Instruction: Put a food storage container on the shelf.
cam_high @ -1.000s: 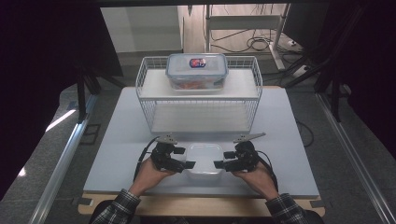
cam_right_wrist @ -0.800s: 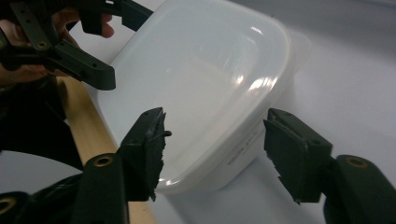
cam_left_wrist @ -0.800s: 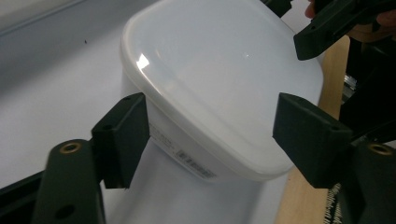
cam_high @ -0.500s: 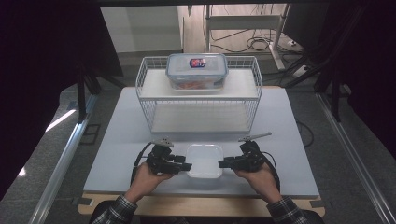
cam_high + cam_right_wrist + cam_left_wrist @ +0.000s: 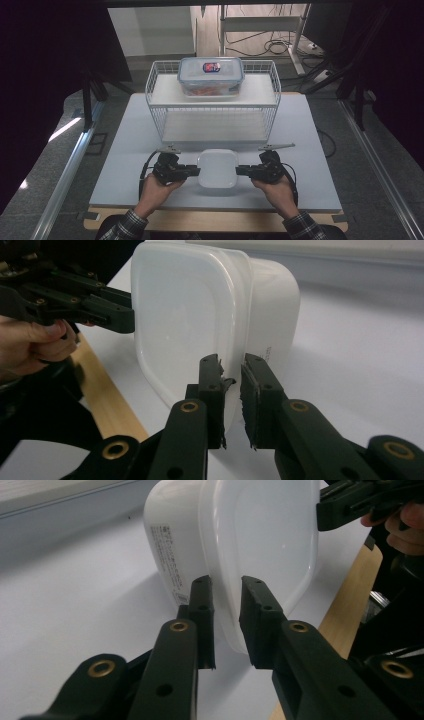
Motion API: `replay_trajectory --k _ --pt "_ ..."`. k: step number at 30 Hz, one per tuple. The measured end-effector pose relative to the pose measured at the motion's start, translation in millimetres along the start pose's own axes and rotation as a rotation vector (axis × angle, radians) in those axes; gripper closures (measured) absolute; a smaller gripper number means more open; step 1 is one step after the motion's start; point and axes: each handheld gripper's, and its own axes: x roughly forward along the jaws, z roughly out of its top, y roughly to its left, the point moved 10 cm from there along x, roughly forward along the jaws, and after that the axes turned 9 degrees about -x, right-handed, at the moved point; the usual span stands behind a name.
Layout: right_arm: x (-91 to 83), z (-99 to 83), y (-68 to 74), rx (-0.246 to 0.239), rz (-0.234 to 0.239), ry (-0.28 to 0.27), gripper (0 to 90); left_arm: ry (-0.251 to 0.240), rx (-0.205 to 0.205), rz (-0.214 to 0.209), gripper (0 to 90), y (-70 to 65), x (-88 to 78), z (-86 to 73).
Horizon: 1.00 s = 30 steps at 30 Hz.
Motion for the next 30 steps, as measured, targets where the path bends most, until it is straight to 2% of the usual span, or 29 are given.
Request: replay_trajectory --k 3,6,9,11,20,30 --pt "0.1 1.9 1.1 -0.044 -0.029 -0.012 79.8 -0.006 0.007 0.022 78.6 1.5 0.6 0.5" --pt "-0.4 4.0 2.1 -0.073 -0.03 -0.026 79.9 -0.012 0.023 0.048 78.5 1.1 0.4 1.1" --pt "-3.0 6.9 2.2 -0.063 0.005 -0.056 80.1 -0.026 0.027 0.041 78.6 -0.7 -2.3 3.9" --pt "-4.7 8.6 2.6 -0.068 0.011 -0.068 80.1 -0.037 0.031 0.044 78.6 -2.1 -4.4 6.4" --pt "-12.0 25.2 8.9 -0.129 -0.004 -0.113 80.5 -0.074 0.043 0.038 78.7 -5.6 -16.8 18.9" --pt "-23.3 54.4 17.2 -0.185 -0.017 -0.16 80.5 -0.121 0.089 0.058 78.7 -13.7 -37.2 45.3"
